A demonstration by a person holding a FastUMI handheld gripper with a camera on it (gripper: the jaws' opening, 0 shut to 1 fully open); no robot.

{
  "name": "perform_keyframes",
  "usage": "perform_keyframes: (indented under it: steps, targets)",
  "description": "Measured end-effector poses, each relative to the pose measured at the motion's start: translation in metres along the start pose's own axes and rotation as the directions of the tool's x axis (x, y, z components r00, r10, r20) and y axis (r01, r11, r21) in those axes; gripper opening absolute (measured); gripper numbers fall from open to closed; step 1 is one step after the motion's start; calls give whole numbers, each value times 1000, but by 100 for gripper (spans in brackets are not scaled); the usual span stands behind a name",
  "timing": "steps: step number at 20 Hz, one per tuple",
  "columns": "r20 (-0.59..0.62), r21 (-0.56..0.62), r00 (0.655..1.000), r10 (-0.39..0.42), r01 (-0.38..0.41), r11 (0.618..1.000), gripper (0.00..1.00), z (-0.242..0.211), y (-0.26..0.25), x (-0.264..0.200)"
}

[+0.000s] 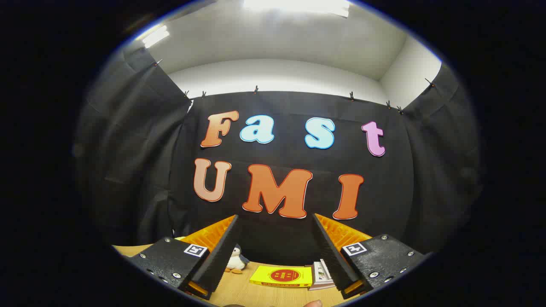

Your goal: Open the storage box then place both shoes into the box .Put the left shoe in first, then the right shoe, with the right side of both shoes facing outward in a uniform manner.

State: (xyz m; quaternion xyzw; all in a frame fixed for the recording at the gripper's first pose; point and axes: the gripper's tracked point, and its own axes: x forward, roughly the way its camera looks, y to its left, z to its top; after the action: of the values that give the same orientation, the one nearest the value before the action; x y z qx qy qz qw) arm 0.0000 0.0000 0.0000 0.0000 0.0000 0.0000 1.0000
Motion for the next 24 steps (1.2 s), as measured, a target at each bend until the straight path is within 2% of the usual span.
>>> perform_keyframes:
  steps: [4, 7, 17, 21, 24]
  targets:
    - [10, -17, 1000, -19, 19, 1000, 99, -2, -5, -1]
    - [-10, -2, 998, -61, 61, 998, 99, -9, -11, -5]
    - [-59, -6, 967, -248, 248, 969, 99, -24, -15, -39]
    - [-61, -19, 978, -201, 200, 980, 99, -21, -5, -30]
    - [-87, 20, 984, -155, 157, 987, 99, -28, 1, -21]
